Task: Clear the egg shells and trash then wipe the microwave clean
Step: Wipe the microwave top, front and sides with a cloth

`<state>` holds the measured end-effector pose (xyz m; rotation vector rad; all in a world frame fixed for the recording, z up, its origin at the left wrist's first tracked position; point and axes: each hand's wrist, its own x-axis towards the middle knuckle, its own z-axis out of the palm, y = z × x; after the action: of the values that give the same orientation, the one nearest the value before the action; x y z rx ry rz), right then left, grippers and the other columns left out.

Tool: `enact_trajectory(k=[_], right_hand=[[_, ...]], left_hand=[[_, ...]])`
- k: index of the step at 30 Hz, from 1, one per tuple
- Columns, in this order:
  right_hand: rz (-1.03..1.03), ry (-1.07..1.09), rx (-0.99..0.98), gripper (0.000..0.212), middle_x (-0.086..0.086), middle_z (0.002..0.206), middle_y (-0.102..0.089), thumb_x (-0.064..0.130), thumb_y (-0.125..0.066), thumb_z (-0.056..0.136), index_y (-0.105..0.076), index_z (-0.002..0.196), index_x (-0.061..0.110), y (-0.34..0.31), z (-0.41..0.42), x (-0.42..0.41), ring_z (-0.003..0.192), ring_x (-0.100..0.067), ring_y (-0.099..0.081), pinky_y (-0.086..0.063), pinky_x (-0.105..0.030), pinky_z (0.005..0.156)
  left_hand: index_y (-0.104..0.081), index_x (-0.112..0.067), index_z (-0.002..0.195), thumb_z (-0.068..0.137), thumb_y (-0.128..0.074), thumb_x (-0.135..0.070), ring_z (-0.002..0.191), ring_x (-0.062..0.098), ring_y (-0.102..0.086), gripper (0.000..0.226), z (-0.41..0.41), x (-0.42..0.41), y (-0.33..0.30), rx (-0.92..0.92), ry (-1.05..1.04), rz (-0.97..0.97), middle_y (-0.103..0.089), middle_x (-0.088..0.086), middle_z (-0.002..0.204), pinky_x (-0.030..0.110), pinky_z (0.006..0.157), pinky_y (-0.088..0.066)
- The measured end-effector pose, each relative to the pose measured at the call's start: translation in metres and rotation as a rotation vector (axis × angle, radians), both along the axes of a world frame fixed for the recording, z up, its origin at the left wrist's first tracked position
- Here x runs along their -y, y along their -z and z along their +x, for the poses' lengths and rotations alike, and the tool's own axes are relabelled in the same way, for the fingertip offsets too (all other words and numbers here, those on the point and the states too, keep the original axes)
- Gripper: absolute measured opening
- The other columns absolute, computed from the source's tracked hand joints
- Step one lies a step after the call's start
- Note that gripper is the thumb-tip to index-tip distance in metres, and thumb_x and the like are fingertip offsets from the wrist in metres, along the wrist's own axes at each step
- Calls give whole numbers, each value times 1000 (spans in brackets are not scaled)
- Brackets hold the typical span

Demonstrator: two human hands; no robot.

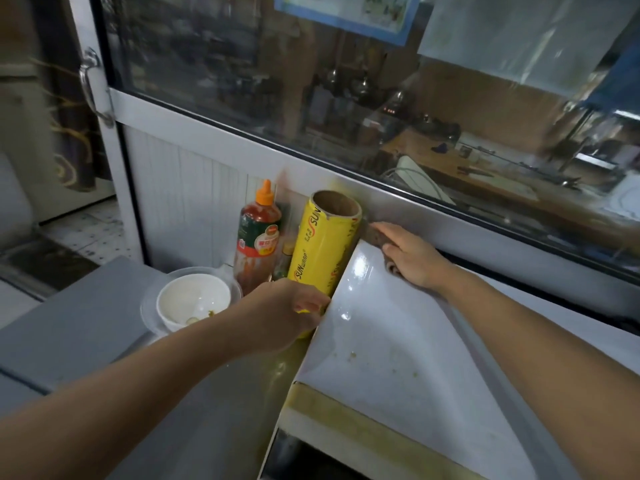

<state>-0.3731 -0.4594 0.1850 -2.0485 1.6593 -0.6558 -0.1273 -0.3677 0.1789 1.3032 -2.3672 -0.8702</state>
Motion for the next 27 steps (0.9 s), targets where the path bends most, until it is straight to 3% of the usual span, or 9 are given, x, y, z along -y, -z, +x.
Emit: enact_trajectory(k=[4, 6, 10, 14, 17, 19, 21, 24, 27], right_hand=[[-45, -56, -74, 45, 7, 126, -46, 4, -36, 96, -45, 134, 27, 0, 8, -26, 67, -10, -54, -45, -20, 62], [-57, -120, -146, 48, 9, 144, -35, 5, -38, 96, -44, 136, 30, 0, 17, -52, 82, -13, -60, -47, -19, 69], [-57, -276, -187, 50, 20, 149, -27, 7, -40, 96, -40, 139, 32, 0, 43, -115, 120, 5, -43, -36, -21, 97], [-84, -381, -234, 51, 15, 152, -25, 20, -37, 92, -35, 142, 33, 5, 53, -149, 142, -1, -14, -18, -24, 113], [-10, -325, -176, 47, 13, 149, -31, 22, -39, 94, -38, 140, 34, -1, 45, -130, 134, -8, -33, -30, -26, 107], [1, -184, -86, 43, 7, 138, -42, 13, -39, 97, -43, 137, 30, -4, 41, -111, 102, -15, -57, -46, -14, 80], [-23, -103, -82, 43, 0, 125, -49, 7, -38, 98, -44, 135, 27, -5, 41, -99, 69, -11, -53, -43, -15, 59], [-29, -41, -165, 45, 4, 138, -41, 9, -37, 98, -41, 139, 27, -2, 50, -104, 68, -10, -52, -41, -23, 69], [28, -46, -49, 46, 5, 140, -36, 9, -37, 98, -42, 140, 26, -4, 65, -133, 65, -11, -52, -44, -21, 61]], left_hand=[[-55, -18, 129, 95, -48, -12, 118, 10, -53, 35, 8, -15, -5, 17, 11, -22, -57, -6, 125, 14, 96, -39], [-58, -20, 125, 95, -49, -11, 110, 11, -55, 33, 12, -25, -5, -37, -21, 24, -57, -8, 112, 13, 90, -43], [-67, -15, 111, 90, -53, -1, 99, 7, -60, 29, 22, -38, 1, -185, -28, 106, -65, -3, 110, 20, 91, -48], [-68, -2, 97, 88, -55, 1, 88, 10, -63, 16, 28, -49, 7, -239, -10, 134, -70, 2, 93, 20, 81, -46], [-65, -21, 109, 90, -56, -8, 99, 0, -60, 25, 30, -56, 8, -282, -38, 280, -65, -17, 98, 17, 87, -45], [-62, -26, 119, 89, -61, -20, 109, 6, -58, 30, 33, -59, 13, -254, -52, 274, -64, -13, 110, 29, 98, -45], [-59, -34, 120, 86, -64, -33, 112, 8, -55, 35, 37, -66, 11, -228, -38, 264, -61, -14, 116, 34, 101, -44], [-50, -43, 126, 78, -70, -42, 115, 6, -50, 52, 40, -75, 7, -145, 0, 264, -55, -18, 122, 29, 99, -42], [-40, -40, 136, 76, -75, -31, 117, 7, -45, 70, 41, -82, 4, -101, 22, 261, -49, -16, 126, 24, 95, -36]])
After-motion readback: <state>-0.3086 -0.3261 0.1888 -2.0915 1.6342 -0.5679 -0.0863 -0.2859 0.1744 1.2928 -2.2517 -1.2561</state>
